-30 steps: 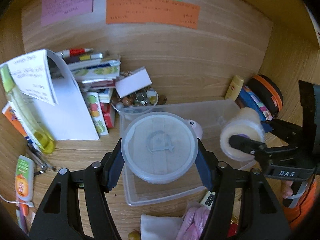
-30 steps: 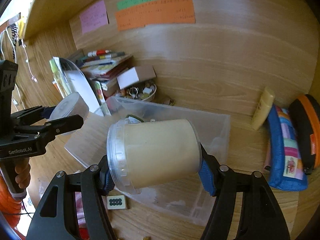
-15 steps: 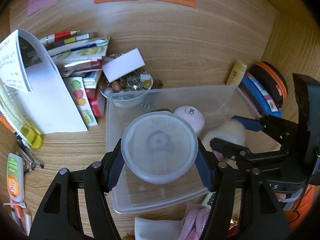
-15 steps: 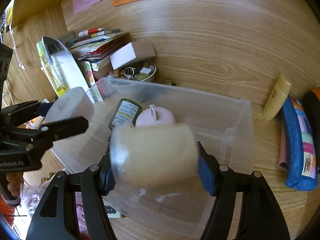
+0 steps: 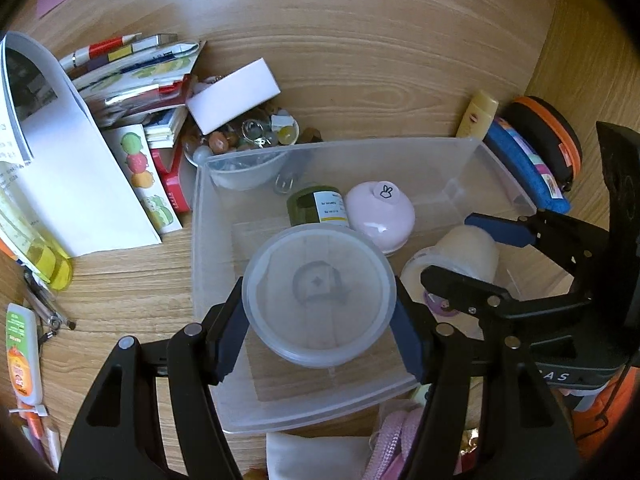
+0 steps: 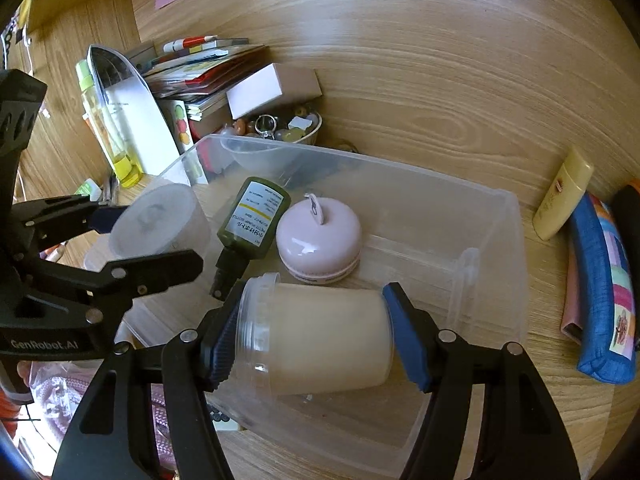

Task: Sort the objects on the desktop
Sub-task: 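Lift and carry the white container and beige jar over the clear bin, then lower and release the white container with the left tool while the right tool releases the beige jar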

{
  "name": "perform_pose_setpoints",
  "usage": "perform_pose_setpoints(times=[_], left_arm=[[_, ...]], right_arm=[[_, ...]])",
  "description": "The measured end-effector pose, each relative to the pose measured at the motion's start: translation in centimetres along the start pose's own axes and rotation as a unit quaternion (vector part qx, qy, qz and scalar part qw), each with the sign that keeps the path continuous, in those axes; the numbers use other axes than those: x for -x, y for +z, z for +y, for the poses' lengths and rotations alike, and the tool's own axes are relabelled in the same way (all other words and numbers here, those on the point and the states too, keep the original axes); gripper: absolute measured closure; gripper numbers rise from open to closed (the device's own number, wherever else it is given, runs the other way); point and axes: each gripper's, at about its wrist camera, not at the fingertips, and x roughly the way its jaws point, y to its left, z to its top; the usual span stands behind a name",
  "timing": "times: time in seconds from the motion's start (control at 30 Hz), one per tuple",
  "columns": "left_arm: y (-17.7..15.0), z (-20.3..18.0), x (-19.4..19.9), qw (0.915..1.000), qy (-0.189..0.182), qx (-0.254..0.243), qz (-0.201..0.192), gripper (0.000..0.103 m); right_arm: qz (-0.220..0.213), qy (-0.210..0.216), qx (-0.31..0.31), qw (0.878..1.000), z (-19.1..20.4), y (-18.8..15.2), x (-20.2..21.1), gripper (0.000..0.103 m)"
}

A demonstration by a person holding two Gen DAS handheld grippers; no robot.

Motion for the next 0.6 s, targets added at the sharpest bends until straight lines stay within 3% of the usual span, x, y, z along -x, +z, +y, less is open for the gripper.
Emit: perform_pose_setpoints(times=[0.6], left_arm=[[-0.3,-0.5,0.2,0.9997,-0.002,-0.022,0.013,0.037]], right_arm=[[-0.008,0.004,0.01,1.0,0.6,-0.3,1.4,0.036]])
